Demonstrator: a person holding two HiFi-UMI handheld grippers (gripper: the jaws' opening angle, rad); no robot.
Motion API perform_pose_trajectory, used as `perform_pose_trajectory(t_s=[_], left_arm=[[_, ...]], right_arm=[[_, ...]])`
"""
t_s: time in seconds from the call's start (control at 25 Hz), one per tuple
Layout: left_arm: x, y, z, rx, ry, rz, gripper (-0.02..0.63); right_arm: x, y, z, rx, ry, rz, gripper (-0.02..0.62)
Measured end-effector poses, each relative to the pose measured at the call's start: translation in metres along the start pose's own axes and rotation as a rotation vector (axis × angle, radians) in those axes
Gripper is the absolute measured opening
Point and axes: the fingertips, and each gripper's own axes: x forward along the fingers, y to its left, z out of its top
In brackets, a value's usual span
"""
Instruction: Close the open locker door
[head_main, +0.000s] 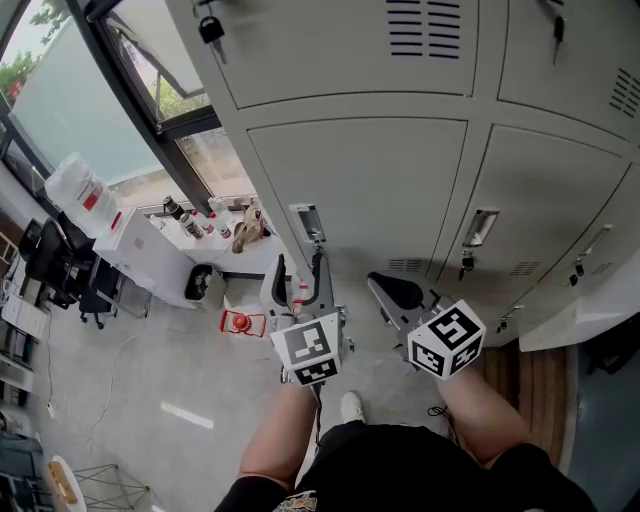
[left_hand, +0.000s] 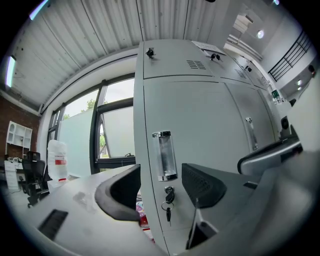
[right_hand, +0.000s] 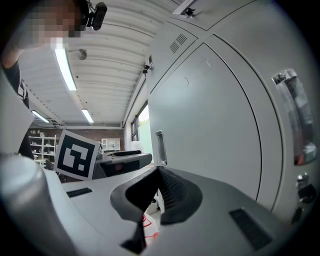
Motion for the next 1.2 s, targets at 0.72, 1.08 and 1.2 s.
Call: perform_pose_trajectory(t_s=[0.72, 1.08, 1.2], left_arm=[[-0.095, -0.048, 0.009, 0.004, 0.023, 0.026, 0.236], [-0.134, -0.059, -0.005, -0.001, 0.065, 0.023, 0.236], [-0.140, -0.059, -0.005, -0.020, 0.071, -0.006, 0.165]], right_arm=[[-0.080, 0.042, 0.000, -0.027, -0.002, 0.071, 0.054], [-0.096, 0.067, -0.028, 0.005, 0.035, 0.122, 0.054], [-0.094, 0.072, -0.028, 0.010, 0.033, 0.125, 0.054]])
